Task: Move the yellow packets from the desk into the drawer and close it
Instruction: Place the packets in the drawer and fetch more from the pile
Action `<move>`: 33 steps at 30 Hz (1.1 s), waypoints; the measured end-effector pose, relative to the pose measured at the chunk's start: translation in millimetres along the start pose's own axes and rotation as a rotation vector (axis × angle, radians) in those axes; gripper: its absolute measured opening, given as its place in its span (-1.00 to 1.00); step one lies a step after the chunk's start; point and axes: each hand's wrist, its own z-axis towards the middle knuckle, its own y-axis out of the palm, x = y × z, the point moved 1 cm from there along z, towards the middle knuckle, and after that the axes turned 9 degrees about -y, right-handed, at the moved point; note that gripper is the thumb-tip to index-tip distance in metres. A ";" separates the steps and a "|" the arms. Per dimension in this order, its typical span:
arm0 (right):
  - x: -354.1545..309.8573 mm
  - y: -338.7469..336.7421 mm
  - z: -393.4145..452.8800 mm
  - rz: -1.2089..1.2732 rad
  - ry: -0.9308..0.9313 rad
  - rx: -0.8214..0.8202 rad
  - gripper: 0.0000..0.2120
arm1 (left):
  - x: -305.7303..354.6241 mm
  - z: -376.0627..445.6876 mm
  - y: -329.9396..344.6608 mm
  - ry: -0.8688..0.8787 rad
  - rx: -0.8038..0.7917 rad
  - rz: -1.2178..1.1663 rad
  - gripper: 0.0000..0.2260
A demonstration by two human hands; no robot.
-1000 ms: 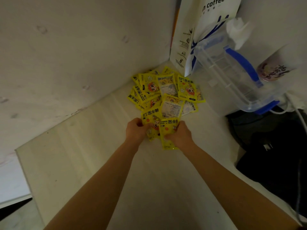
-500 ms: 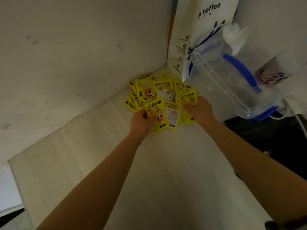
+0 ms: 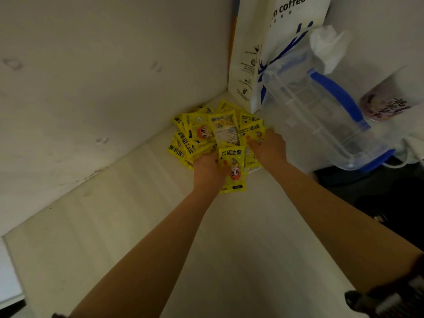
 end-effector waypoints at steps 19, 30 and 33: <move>1.2 -12.4 -16.7 0.129 0.093 0.004 -0.65 | -26.4 -24.0 -24.1 -0.193 0.047 -0.240 -0.83; 20.3 -22.2 -57.9 0.347 0.093 0.043 -0.41 | -31.3 -9.1 -43.0 -0.310 0.052 -0.562 -0.65; 29.3 -21.1 -59.7 0.316 0.119 -0.002 -0.46 | -25.6 -4.2 -40.6 -0.299 0.050 -0.507 -0.58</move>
